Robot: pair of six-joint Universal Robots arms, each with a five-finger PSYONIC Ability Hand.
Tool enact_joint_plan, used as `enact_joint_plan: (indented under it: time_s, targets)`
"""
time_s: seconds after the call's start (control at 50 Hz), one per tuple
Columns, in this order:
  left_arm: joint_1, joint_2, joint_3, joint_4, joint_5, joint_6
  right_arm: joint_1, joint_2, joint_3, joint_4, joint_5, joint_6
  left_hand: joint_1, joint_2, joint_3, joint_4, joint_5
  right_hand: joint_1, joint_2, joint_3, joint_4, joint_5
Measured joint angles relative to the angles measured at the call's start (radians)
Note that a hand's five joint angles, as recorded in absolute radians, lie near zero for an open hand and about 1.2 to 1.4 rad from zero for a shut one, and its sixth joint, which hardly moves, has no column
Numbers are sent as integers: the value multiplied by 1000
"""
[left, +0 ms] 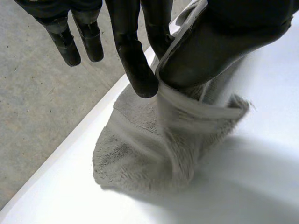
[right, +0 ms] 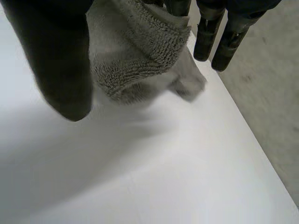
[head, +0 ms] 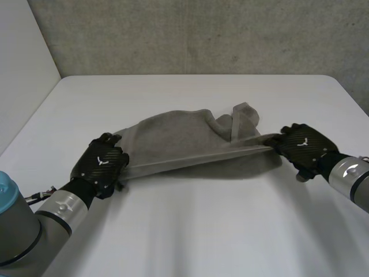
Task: Fold the towel.
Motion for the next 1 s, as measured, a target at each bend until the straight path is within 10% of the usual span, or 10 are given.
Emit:
enact_joint_plan:
  time_s: [0.12,0.54,0.7,0.8,1.0]
  targets:
    - [-8,0,-2,-1,-1,0,-4,-5,8,30,77,-19,0,0,0,0,0,381,354,0,0,426]
    - [-24,5,-1,-7,-4,2,32,15,14,-64,-18,-15,5,3,0,0,4,92,88,0,0,48]
    - [-13,44,2,-82,-1,4,22,42,-47,-87,34,-12,5,3,0,0,4,720,683,0,0,694]
    - [2,89,1,-110,0,4,16,55,-95,21,143,-10,5,3,0,0,4,727,688,0,0,714]
    - [16,130,2,-113,2,3,40,49,-96,162,47,2,7,3,0,0,6,-107,-101,0,0,-170]
